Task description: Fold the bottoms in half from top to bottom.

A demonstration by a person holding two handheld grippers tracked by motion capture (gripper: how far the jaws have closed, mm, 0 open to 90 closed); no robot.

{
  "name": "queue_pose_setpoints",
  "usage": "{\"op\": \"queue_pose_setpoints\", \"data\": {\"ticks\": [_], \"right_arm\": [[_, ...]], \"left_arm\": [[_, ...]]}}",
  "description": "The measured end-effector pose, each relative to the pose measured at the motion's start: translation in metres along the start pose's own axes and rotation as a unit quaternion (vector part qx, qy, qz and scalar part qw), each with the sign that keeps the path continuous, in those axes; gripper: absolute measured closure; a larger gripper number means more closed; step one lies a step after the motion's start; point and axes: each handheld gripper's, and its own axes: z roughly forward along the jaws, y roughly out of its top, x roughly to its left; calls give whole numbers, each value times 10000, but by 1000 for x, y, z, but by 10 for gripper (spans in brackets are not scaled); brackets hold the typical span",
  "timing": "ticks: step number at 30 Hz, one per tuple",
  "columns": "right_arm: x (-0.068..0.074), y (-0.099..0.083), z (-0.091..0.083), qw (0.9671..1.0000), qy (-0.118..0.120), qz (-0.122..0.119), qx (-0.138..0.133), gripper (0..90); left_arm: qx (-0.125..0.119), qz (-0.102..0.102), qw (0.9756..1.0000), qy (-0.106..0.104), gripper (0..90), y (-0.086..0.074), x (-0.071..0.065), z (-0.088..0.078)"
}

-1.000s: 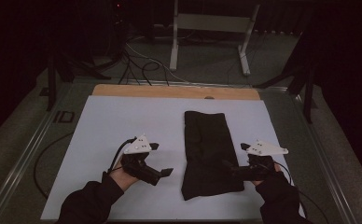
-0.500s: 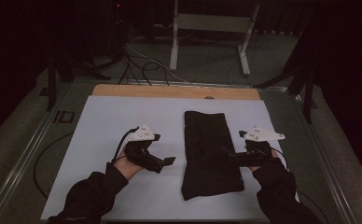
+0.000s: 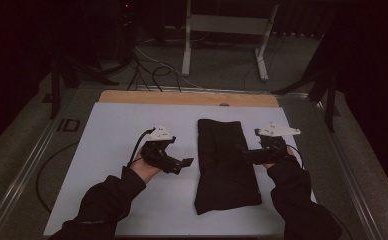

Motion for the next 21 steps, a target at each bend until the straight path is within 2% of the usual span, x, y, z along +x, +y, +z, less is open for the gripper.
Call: {"op": "queue_pose_setpoints", "data": {"ticks": [1, 6, 11, 14, 16, 19, 21], "right_arm": [[-1, 0, 3, 10000, -4, 63, 1, 96], [-6, -1, 10, 10000, -70, 0, 37, 98], [-16, -3, 21, 9999, -93, 119, 81, 99], [-21, -4, 28, 9997, -115, 124, 167, 99], [-25, -5, 33, 9997, -106, 90, 180, 99], [-28, -7, 41, 9996, -82, 119, 243, 98], [-30, -8, 47, 9994, -87, 155, 292, 98]], "left_arm": [[9, -9, 10000, 0, 0, 0, 1, 1], [81, -108, 9999, 15, 0, 3, 7, 11], [199, -209, 9995, 93, 0, 7, 16, 27], [266, -198, 9993, 189, 0, 9, 21, 34], [233, -241, 9993, 193, 0, 9, 23, 39], [306, -236, 9990, 220, 0, 8, 26, 47], [333, -311, 9988, 168, 0, 8, 29, 54]]}}
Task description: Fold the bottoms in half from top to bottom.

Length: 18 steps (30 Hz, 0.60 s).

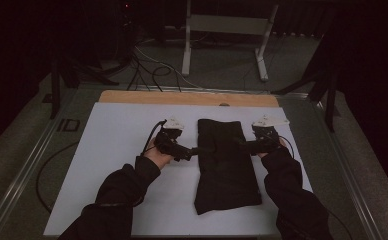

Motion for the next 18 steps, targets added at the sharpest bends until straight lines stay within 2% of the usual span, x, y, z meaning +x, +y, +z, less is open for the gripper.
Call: {"op": "queue_pose_setpoints", "data": {"ticks": [3, 13, 14, 18], "right_arm": [[-3, -1, 7, 10000, 1, 42, 36, 98], [-15, -6, 25, 9997, -43, 183, 164, 99], [-18, -8, 29, 9996, -113, 166, 221, 99], [-23, -10, 36, 9993, -150, 192, 300, 99]], "left_arm": [[73, -74, 9999, 40, 0, 1, 4, 9], [17, -239, 9996, 118, 0, 5, 15, 29], [18, -247, 9996, 118, 0, 5, 16, 31], [77, -320, 9993, 156, 0, 4, 20, 41]]}}
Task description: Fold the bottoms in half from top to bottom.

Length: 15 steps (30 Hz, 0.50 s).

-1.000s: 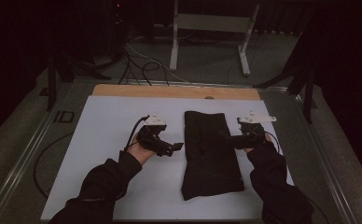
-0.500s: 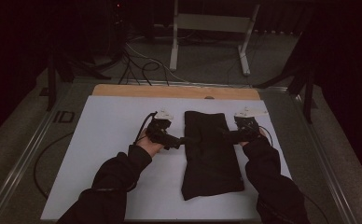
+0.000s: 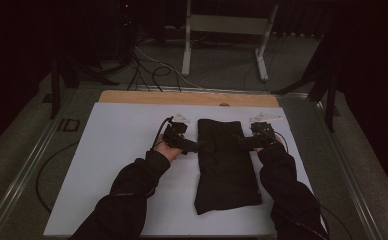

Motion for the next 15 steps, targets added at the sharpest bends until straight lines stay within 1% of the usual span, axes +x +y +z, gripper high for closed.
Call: {"op": "queue_pose_setpoints", "data": {"ticks": [2, 3, 5, 6, 8, 10, 11, 13, 14, 15], "right_arm": [[-2, -1, 4, 10000, -21, 28, 44, 99], [-3, -2, 5, 10000, -9, 34, 49, 98], [-5, -4, 9, 9999, -39, 61, 86, 99], [-6, -5, 10, 9999, -20, 80, 94, 98], [-8, -7, 13, 9999, -21, 129, 90, 98], [-10, -9, 16, 9999, -23, 117, 123, 98], [-11, -10, 18, 9998, -31, 112, 133, 99], [-12, -11, 21, 9998, -2, 166, 147, 98], [-13, -11, 23, 9997, -17, 184, 173, 98], [-13, -11, 24, 9996, 1, 222, 193, 98]], "left_arm": [[56, 6, 10000, -7, 0, 0, 2, 3], [97, -34, 9999, -110, 0, 1, 3, 6], [205, -117, 9997, -82, 0, 2, 6, 9], [169, -139, 9997, -134, 0, 2, 7, 11], [198, -162, 9996, -99, 0, 2, 10, 14], [262, -172, 9995, -45, 0, 1, 12, 18], [253, -184, 9995, -25, 0, 1, 14, 20], [212, -262, 9994, 115, 0, 1, 16, 23], [166, -292, 9994, 76, 0, 1, 18, 24], [167, -307, 9993, 94, 0, 1, 19, 25]]}}
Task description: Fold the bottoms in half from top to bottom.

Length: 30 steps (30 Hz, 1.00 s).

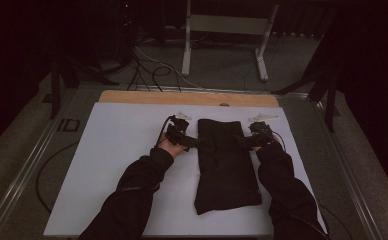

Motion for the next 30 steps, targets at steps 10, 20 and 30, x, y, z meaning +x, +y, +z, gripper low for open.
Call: {"op": "queue_pose_setpoints", "data": {"ticks": [10, 20, 30], "right_arm": [[-2, -1, 19, 9992, -202, 6, 339, 98], [-15, -1, 33, 9981, -168, 325, 506, 144], [-16, -5, 39, 9974, -120, 304, 642, 307]], "left_arm": [[174, 60, 9997, 162, 69, 2, 3, 17], [189, -83, 9992, 356, 131, 6, 9, 27], [369, -26, 9980, 517, 224, 0, 8, 37]]}}
